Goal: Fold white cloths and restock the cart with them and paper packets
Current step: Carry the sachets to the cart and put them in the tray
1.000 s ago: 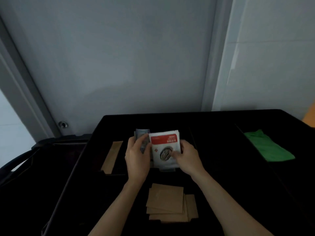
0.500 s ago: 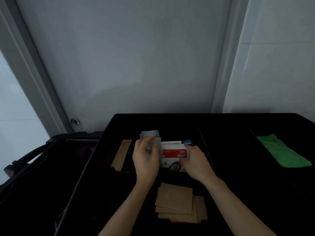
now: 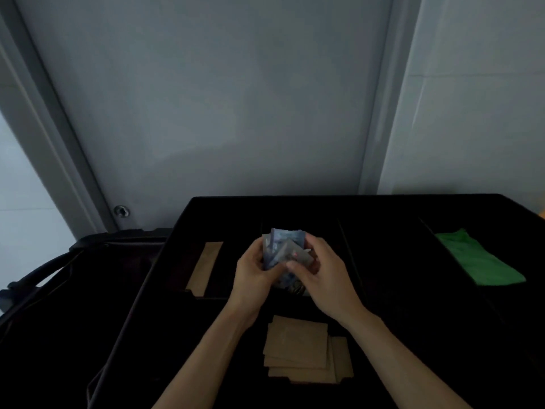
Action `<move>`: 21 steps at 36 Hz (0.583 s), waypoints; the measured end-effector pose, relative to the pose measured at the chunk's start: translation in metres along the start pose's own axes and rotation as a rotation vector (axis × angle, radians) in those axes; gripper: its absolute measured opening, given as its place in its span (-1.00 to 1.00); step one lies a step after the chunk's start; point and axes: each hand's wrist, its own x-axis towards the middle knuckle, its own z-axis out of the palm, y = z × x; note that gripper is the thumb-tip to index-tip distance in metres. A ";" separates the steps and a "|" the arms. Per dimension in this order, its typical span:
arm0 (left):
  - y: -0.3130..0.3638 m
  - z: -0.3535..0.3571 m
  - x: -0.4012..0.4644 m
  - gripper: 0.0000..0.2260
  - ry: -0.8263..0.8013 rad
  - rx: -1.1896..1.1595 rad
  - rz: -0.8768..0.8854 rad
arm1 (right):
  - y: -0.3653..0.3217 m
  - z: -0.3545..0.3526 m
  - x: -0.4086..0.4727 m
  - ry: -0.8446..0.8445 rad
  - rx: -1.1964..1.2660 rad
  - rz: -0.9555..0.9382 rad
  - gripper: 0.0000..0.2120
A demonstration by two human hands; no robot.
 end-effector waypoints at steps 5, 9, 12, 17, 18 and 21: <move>0.004 0.001 -0.001 -0.69 -0.059 0.069 -0.017 | 0.005 -0.005 0.002 0.073 -0.033 0.043 -0.70; 0.007 -0.002 0.001 -0.73 -0.084 0.097 -0.053 | 0.007 -0.004 0.004 0.062 -0.017 0.020 -0.56; 0.013 -0.004 0.002 -0.72 -0.146 0.134 -0.082 | 0.009 -0.003 0.005 0.022 -0.004 0.013 -0.52; 0.018 0.000 -0.003 -0.74 -0.119 0.193 -0.138 | 0.007 -0.003 0.002 0.011 0.006 0.046 -0.70; 0.020 0.001 -0.005 -0.74 -0.108 0.208 -0.150 | 0.006 -0.003 0.002 0.015 0.018 0.061 -0.72; 0.027 0.003 -0.011 -0.75 -0.087 0.229 -0.162 | 0.001 -0.003 0.001 0.010 0.036 0.084 -0.77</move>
